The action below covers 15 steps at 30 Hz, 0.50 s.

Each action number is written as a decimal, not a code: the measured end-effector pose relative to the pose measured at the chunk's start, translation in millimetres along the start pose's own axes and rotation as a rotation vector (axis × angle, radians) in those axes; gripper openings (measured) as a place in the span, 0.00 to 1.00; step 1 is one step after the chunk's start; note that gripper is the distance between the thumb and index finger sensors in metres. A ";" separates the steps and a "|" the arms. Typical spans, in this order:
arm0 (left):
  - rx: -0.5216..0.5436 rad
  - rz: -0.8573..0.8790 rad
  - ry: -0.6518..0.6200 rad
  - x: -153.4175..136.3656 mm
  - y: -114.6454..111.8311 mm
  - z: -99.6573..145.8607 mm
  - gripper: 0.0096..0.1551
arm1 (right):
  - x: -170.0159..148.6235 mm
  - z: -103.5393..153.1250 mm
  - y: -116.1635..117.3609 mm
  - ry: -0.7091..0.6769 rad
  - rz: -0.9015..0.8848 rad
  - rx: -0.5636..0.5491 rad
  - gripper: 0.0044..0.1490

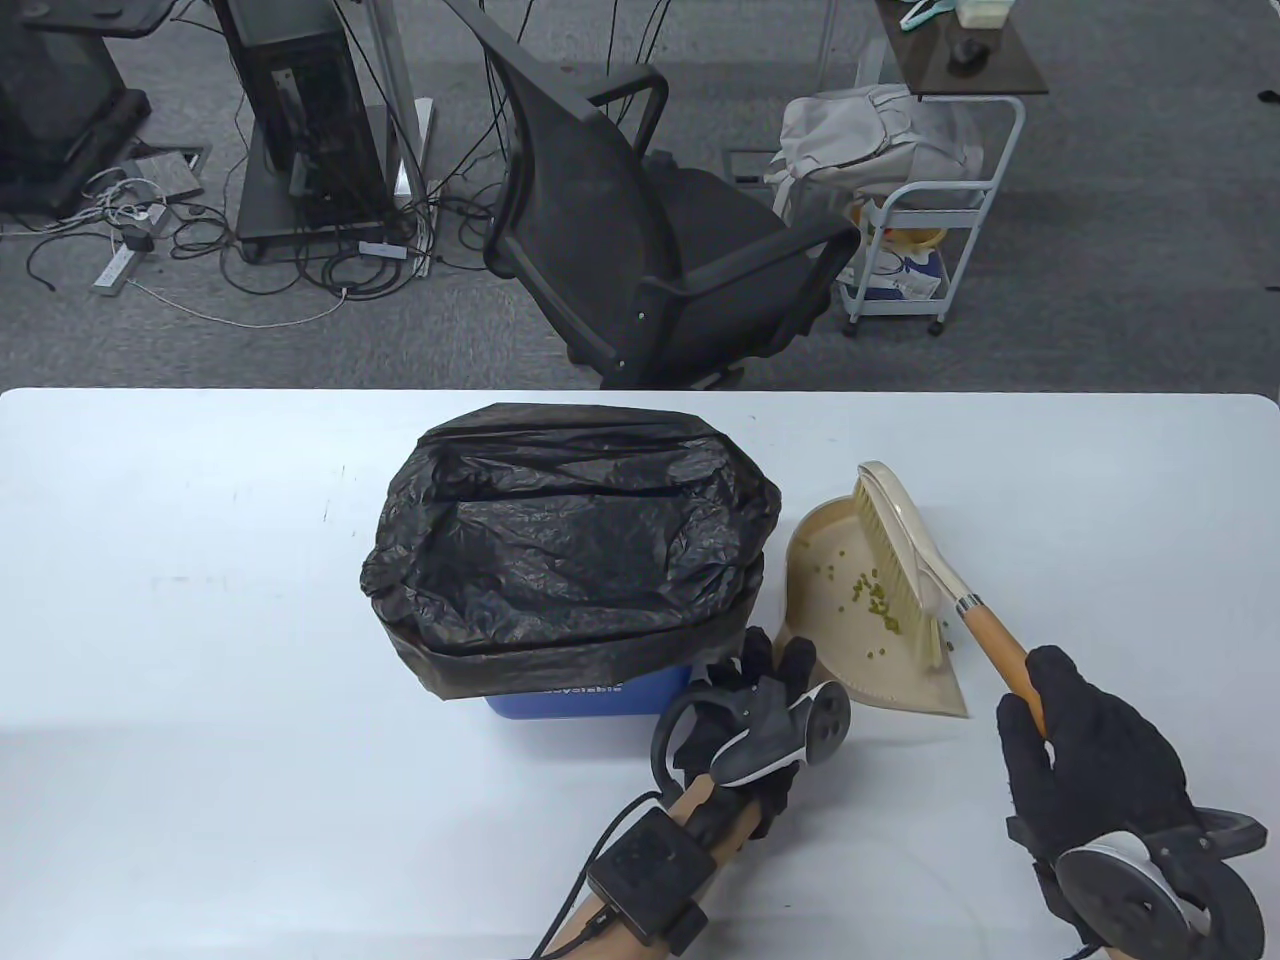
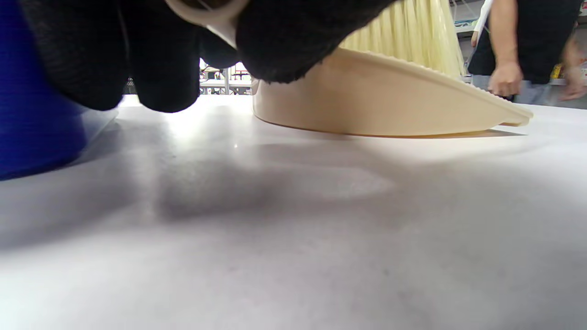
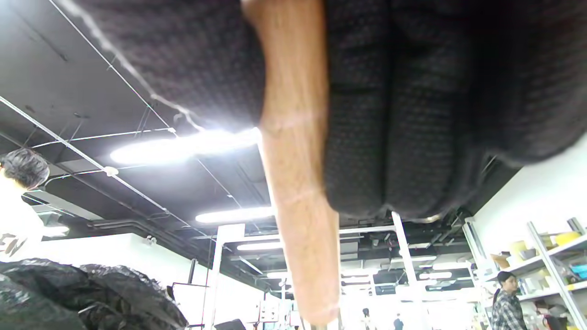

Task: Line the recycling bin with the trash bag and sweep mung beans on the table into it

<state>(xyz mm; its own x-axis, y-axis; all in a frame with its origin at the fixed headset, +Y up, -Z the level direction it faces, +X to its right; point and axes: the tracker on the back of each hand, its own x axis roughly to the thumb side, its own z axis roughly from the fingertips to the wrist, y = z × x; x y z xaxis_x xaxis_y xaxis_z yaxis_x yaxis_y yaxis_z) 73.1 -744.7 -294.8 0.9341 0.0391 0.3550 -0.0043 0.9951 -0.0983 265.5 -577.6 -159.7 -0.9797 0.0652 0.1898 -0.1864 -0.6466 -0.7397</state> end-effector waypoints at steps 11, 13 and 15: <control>-0.022 -0.002 0.022 1.8 0.1 1.0 0.42 | -8.8 10.4 26.0 0.005 0.136 0.100 0.34; -0.024 -0.014 0.025 3.6 0.0 1.4 0.42 | -9.0 11.6 24.9 0.027 0.094 0.099 0.34; -0.021 -0.021 0.029 5.1 -0.5 2.1 0.42 | -8.7 11.2 21.9 0.040 0.047 0.091 0.34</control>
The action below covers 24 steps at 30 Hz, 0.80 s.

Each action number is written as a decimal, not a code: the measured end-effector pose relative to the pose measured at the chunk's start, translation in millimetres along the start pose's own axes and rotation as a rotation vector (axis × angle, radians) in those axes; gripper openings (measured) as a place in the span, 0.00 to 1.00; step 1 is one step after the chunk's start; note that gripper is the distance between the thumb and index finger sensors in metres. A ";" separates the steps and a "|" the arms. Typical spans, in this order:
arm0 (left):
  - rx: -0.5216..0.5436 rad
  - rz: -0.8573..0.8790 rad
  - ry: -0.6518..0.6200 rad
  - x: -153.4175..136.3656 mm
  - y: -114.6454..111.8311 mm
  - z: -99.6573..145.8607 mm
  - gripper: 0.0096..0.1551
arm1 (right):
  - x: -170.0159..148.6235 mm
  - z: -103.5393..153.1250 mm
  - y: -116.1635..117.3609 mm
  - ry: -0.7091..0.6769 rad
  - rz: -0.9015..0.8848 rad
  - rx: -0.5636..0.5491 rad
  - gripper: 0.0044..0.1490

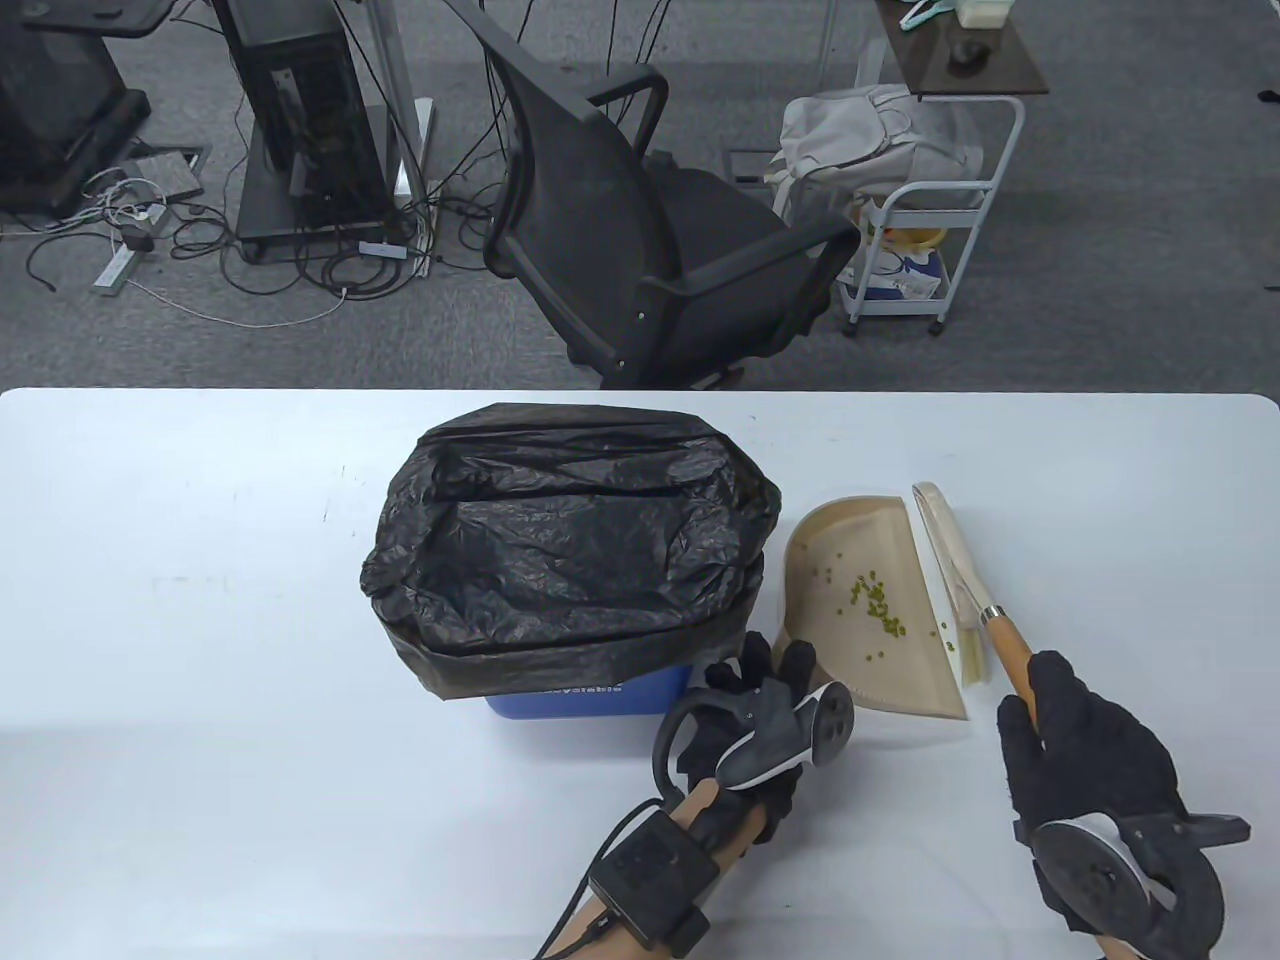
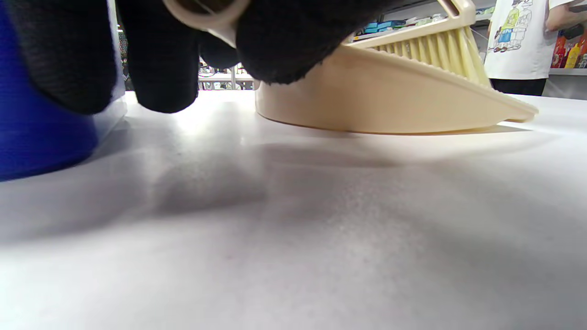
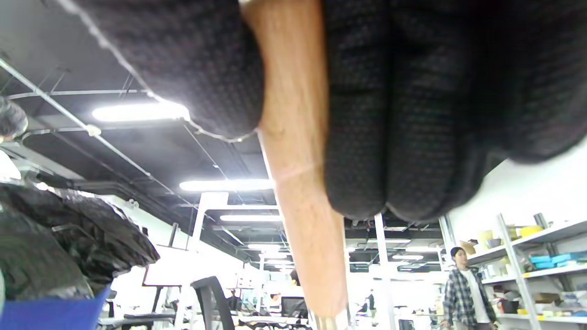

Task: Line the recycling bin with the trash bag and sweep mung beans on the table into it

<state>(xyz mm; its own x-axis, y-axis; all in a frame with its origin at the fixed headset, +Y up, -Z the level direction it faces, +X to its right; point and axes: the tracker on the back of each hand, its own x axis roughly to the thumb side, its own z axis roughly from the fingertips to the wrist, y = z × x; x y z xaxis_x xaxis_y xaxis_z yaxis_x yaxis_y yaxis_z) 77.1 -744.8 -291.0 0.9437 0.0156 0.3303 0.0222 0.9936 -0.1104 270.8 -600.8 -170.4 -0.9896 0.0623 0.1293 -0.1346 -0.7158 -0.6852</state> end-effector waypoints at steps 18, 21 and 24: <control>-0.018 -0.015 0.015 0.6 0.7 0.2 0.42 | 1.2 -2.5 -3.8 -0.059 0.075 -0.036 0.34; -0.025 -0.044 0.019 2.5 1.6 0.5 0.43 | -0.3 -0.4 4.2 -0.054 0.060 -0.013 0.34; -0.029 -0.055 0.023 5.1 1.7 1.0 0.43 | 1.2 -1.4 6.5 -0.030 -0.022 0.012 0.34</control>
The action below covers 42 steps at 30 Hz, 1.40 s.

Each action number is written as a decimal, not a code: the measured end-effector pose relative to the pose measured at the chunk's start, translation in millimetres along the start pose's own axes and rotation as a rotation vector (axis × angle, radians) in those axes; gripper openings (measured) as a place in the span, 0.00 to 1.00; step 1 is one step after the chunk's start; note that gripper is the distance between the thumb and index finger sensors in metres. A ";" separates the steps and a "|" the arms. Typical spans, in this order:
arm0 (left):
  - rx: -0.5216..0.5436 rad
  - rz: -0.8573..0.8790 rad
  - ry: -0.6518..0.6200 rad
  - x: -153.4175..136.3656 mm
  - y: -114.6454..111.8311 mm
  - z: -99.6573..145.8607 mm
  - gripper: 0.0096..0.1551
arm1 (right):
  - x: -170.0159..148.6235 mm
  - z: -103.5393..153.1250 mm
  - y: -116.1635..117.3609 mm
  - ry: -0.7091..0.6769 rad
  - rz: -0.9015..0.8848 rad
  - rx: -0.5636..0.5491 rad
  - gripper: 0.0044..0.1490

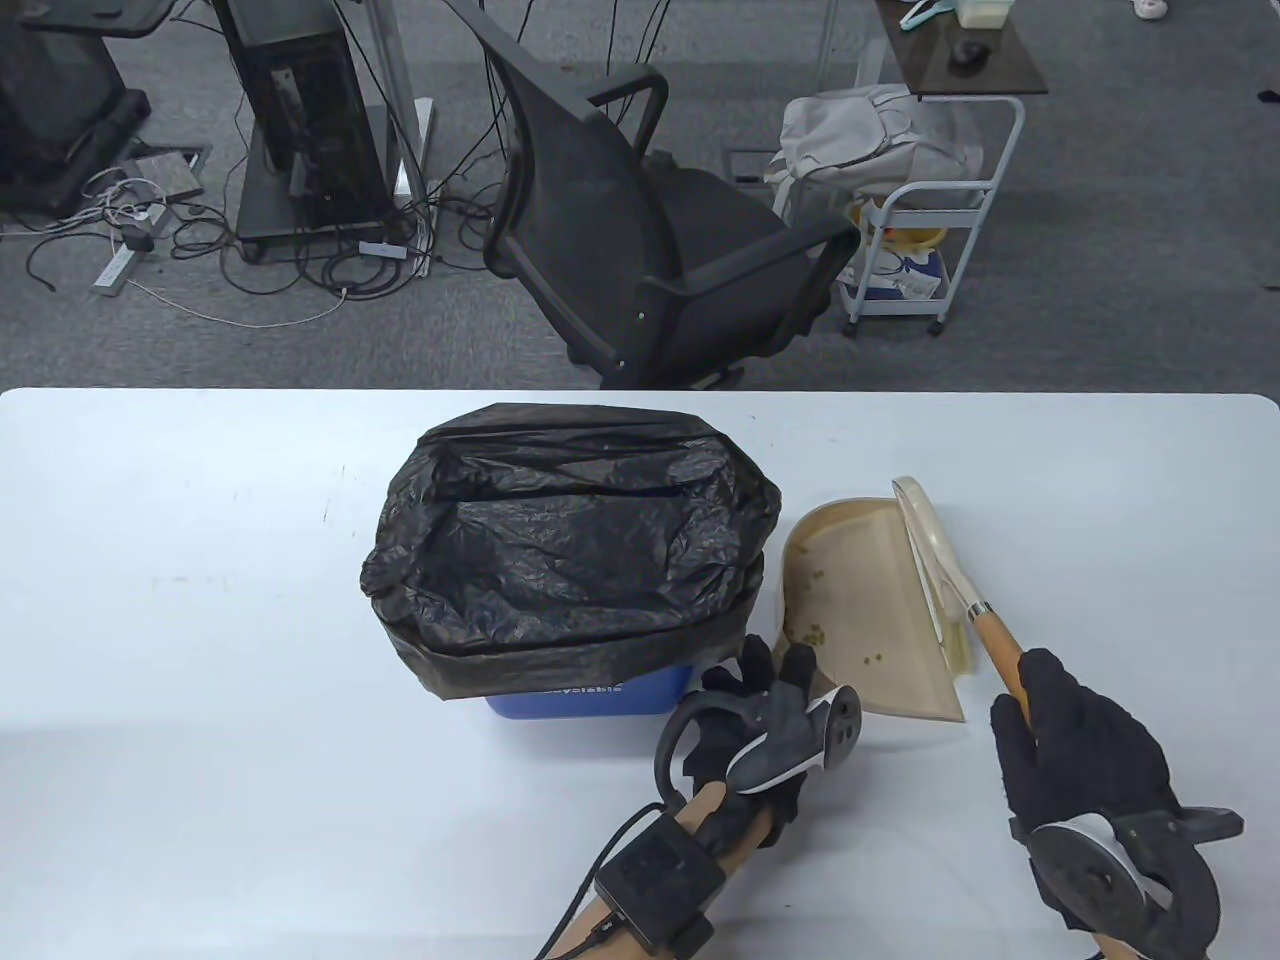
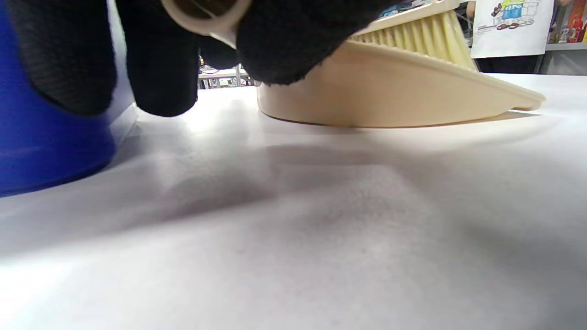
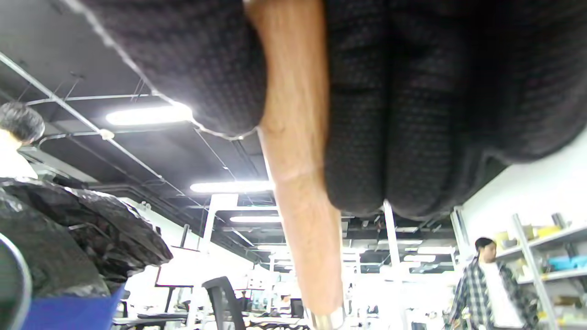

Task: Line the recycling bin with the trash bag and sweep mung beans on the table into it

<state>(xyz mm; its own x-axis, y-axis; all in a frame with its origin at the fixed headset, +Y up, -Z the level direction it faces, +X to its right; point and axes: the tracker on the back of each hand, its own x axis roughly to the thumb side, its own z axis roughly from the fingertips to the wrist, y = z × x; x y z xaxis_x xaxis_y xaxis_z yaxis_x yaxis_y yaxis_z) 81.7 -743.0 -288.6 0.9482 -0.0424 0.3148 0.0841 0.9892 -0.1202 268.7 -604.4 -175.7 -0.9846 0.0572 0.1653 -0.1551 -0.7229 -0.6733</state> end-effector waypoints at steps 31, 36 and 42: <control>0.003 0.091 0.005 -12.7 -2.0 -0.2 0.43 | 17.4 13.4 -29.5 -0.073 -0.137 -0.085 0.34; 0.061 0.116 -0.018 -15.4 -1.8 4.7 0.46 | 12.9 4.5 -29.7 -0.072 0.002 -0.151 0.34; 0.065 0.098 -0.033 -10.9 -3.8 5.2 0.47 | -8.3 -9.5 -5.6 -0.011 0.146 -0.146 0.33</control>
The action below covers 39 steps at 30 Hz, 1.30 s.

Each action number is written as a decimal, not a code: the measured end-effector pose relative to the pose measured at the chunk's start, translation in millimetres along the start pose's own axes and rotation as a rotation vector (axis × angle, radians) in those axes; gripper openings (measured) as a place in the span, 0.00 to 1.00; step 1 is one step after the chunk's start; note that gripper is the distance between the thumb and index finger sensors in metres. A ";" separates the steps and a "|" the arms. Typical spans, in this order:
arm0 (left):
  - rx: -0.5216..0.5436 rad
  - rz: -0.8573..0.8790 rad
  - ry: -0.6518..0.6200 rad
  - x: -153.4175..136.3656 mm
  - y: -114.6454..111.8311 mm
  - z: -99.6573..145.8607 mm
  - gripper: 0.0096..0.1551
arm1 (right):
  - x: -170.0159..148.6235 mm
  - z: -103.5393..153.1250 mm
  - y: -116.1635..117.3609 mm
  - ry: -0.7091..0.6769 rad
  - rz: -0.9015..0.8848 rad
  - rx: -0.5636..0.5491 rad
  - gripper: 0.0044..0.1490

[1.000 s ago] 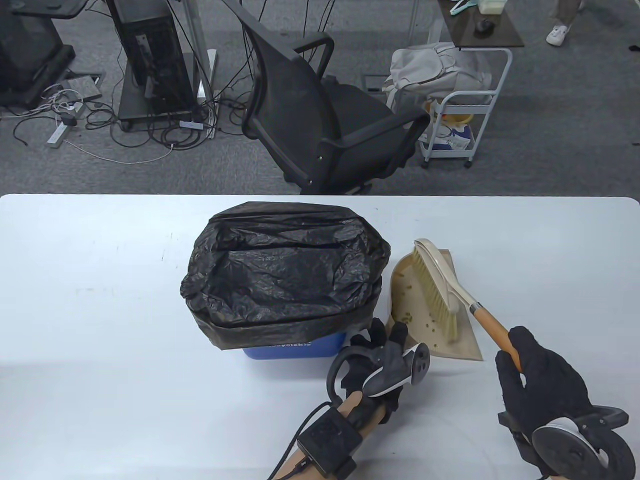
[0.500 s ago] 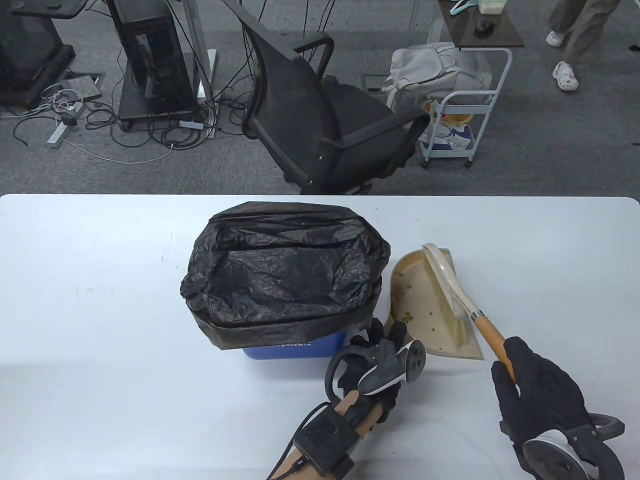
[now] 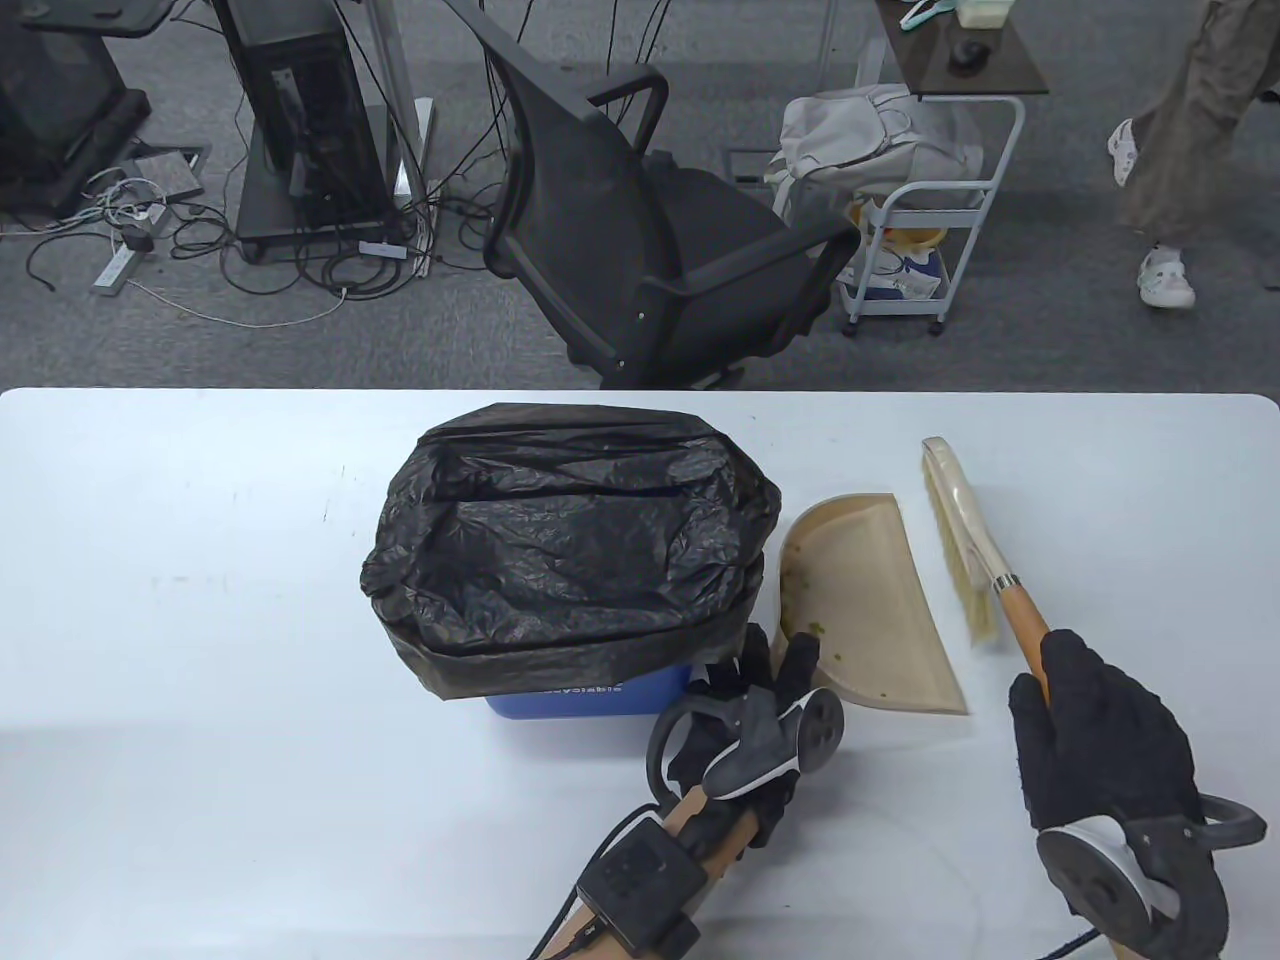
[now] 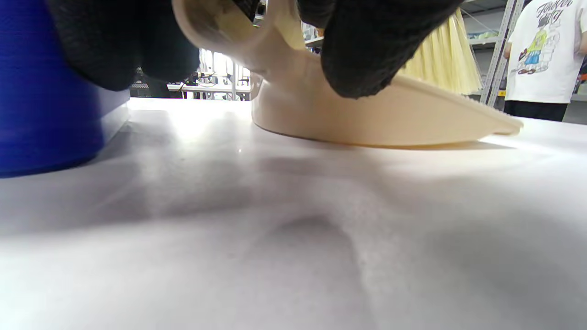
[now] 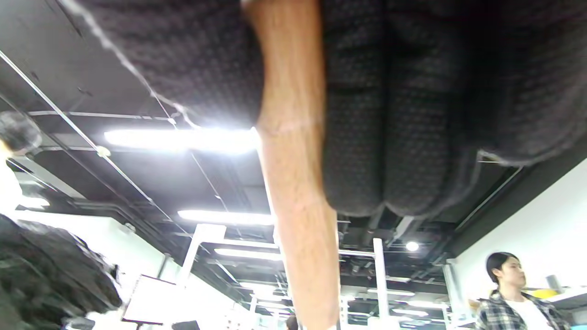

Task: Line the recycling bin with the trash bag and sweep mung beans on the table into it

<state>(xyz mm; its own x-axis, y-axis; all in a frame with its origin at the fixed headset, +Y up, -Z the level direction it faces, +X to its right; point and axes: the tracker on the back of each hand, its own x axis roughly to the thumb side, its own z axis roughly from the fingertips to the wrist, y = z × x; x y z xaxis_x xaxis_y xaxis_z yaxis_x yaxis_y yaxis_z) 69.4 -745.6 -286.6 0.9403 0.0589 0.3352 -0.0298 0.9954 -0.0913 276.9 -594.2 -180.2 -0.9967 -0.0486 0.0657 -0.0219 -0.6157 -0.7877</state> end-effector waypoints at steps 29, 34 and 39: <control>0.078 0.282 0.094 -18.8 12.0 4.1 0.43 | -37.8 17.3 24.0 0.145 -0.083 0.004 0.34; 0.093 0.307 0.061 -13.9 24.8 14.6 0.43 | -42.8 18.0 22.8 0.168 -0.094 0.004 0.34; 0.122 0.325 0.029 -9.6 44.6 31.6 0.43 | -46.4 18.8 21.9 0.186 -0.103 0.010 0.34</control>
<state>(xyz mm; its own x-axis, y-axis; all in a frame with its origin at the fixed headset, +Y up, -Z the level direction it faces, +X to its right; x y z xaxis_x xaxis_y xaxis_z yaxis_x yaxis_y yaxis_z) 48.3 -699.3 -264.3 0.8841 0.3740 0.2800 -0.3680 0.9267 -0.0760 324.1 -620.3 -189.0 -0.9865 0.1606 0.0305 -0.1245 -0.6174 -0.7767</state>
